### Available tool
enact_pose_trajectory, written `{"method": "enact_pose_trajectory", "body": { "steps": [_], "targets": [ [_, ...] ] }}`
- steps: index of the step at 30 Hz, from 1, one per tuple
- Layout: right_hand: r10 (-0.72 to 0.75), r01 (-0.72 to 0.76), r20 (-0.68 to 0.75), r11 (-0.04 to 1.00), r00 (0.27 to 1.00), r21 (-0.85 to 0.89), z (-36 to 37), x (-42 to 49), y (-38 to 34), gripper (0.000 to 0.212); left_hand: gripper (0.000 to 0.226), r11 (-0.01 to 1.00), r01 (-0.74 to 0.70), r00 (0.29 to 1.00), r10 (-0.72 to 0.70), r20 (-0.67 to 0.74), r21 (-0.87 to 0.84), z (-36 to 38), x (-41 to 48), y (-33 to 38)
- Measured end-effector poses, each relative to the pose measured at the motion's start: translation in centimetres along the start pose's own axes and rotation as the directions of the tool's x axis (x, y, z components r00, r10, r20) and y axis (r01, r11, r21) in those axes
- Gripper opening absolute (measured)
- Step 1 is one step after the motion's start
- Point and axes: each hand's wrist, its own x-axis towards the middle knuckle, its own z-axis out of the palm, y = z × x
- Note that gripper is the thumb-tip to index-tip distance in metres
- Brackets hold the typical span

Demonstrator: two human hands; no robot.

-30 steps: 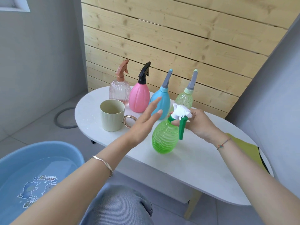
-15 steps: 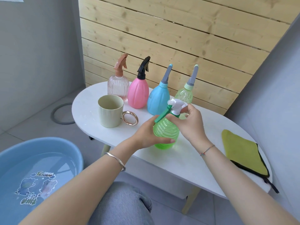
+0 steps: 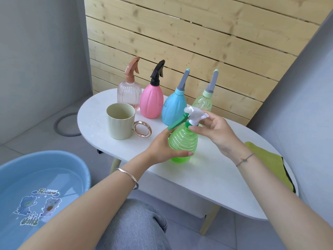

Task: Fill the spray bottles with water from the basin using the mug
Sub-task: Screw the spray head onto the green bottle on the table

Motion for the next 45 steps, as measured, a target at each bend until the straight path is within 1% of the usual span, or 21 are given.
{"method": "enact_pose_trajectory", "body": {
  "steps": [2,3,4,5,6,8,10,12,14,16,21,24,27,30,33,35,36,38,40,42,45],
  "targets": [
    [-0.026,0.022,-0.098,0.999,0.995,-0.050,0.9,0.2,0.5,0.045,0.077,1.000,-0.003,1.000,0.003,-0.001,0.001,0.0,0.0,0.1],
    [-0.051,0.035,-0.149,0.994,0.988,-0.106,1.5,0.2,0.8,0.035,0.075,1.000,-0.010,1.000,0.010,-0.004,0.006,0.0,-0.1,0.1],
    [-0.080,0.051,-0.188,0.986,0.979,-0.158,2.2,0.2,1.0,0.025,0.078,1.000,-0.019,1.000,0.019,-0.004,0.010,0.0,-0.1,0.1],
    [-0.107,0.065,-0.213,0.979,0.971,-0.196,2.7,0.2,1.0,0.021,0.083,1.000,-0.022,1.000,0.022,-0.004,0.018,0.1,-0.1,0.1],
    [-0.119,0.072,-0.213,0.974,0.970,-0.213,3.0,0.3,1.0,0.024,0.089,0.999,-0.023,1.000,0.023,-0.006,0.027,0.1,-0.1,0.2],
    [-0.081,0.049,-0.141,0.974,0.987,-0.221,2.7,0.2,1.0,0.037,0.092,0.999,-0.012,1.000,0.012,-0.012,0.041,0.1,-0.1,0.1],
    [-0.046,0.040,-0.027,0.980,0.999,-0.195,1.7,0.1,0.9,0.046,0.086,0.999,-0.005,1.000,0.006,-0.013,0.034,0.1,-0.1,0.0],
    [-0.060,0.067,0.046,0.986,0.997,-0.152,0.8,0.0,0.8,0.039,0.077,1.000,0.001,1.000,-0.001,-0.012,0.013,0.0,-0.1,-0.1],
    [-0.097,0.101,0.033,0.981,0.995,-0.166,0.4,0.1,0.9,0.030,0.072,1.000,-0.002,1.000,0.003,-0.013,0.004,0.0,-0.1,-0.2],
    [-0.120,0.114,-0.031,0.981,0.992,-0.155,0.7,0.3,1.0,0.027,0.069,1.000,-0.009,1.000,0.009,-0.018,0.003,0.0,-0.1,-0.1],
    [-0.153,0.131,-0.217,0.985,0.964,-0.112,2.2,-0.4,2.0,0.036,0.068,0.999,-0.010,0.999,0.011,-0.030,0.037,0.1,-0.1,0.2],
    [-0.212,0.126,-0.379,0.962,0.901,-0.241,3.1,-0.4,2.2,0.032,0.071,0.997,-0.016,0.999,0.019,-0.032,0.073,0.0,0.0,0.4],
    [-0.260,0.103,-0.482,0.939,0.837,-0.328,4.4,-0.2,2.2,0.040,0.071,0.995,-0.027,0.999,0.030,-0.037,0.093,0.1,-0.2,0.5],
    [-0.254,0.092,-0.444,0.931,0.859,-0.354,4.1,-0.2,1.8,0.038,0.071,0.997,-0.030,0.999,0.033,-0.040,0.077,0.3,-0.4,0.6],
    [-0.171,0.094,-0.241,0.949,0.955,-0.300,2.5,-0.8,1.3,0.028,0.073,0.998,-0.034,0.997,0.038,-0.071,0.061,0.6,-0.3,0.6],
    [-0.123,0.094,-0.126,0.972,0.984,-0.217,1.7,-1.1,1.2,0.025,0.074,0.998,-0.035,0.995,0.039,-0.087,0.050,0.8,-0.3,0.6],
    [-0.124,0.099,-0.114,0.973,0.986,-0.206,1.5,-1.1,1.3,0.025,0.075,0.998,-0.037,0.995,0.042,-0.090,0.051,0.8,-0.3,0.7],
    [-0.150,0.109,-0.177,0.969,0.973,-0.221,1.6,-0.9,1.5,0.024,0.074,0.998,-0.038,0.995,0.043,-0.093,0.057,0.9,-0.2,0.8],
    [-0.163,0.101,-0.298,0.972,0.941,-0.213,2.3,-0.7,1.7,0.025,0.074,0.997,-0.036,0.994,0.043,-0.105,0.065,1.0,-0.2,0.7],
    [-0.173,0.101,-0.379,0.974,0.909,-0.203,2.9,-0.6,1.8,0.026,0.075,0.995,-0.043,0.991,0.054,-0.119,0.088,1.2,-0.2,0.8],
    [-0.166,0.097,-0.370,0.976,0.914,-0.197,2.6,-0.4,2.0,0.026,0.088,0.990,-0.038,0.997,0.046,-0.058,0.136,0.8,0.1,0.9]
  ]
}}
